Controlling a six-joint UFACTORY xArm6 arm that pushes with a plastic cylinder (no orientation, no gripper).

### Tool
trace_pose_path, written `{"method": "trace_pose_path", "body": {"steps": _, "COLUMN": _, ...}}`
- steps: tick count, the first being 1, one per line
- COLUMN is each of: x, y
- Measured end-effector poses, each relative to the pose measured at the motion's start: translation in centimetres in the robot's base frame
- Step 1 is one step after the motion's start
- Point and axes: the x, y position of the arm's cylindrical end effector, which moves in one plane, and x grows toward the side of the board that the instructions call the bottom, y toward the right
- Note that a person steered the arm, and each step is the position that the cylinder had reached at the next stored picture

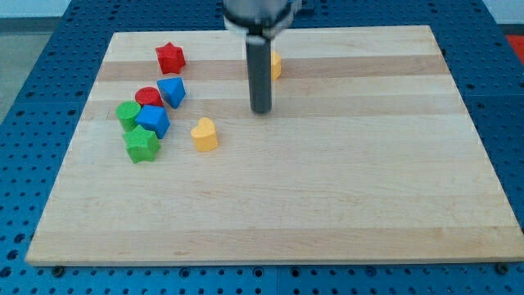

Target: Push the yellow heart towards the left of the yellow hexagon

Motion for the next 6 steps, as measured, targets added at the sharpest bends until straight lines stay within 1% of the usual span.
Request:
{"method": "trace_pose_path", "body": {"steps": 1, "x": 10.3, "y": 0.0}}
{"method": "trace_pose_path", "body": {"steps": 2, "x": 12.5, "y": -4.4}}
{"method": "trace_pose_path", "body": {"steps": 3, "x": 13.6, "y": -9.9}}
{"method": "trace_pose_path", "body": {"steps": 4, "x": 13.6, "y": -10.0}}
{"method": "trace_pose_path", "body": {"steps": 5, "x": 8.6, "y": -9.3}}
{"method": "trace_pose_path", "body": {"steps": 6, "x": 6.1, "y": -8.7}}
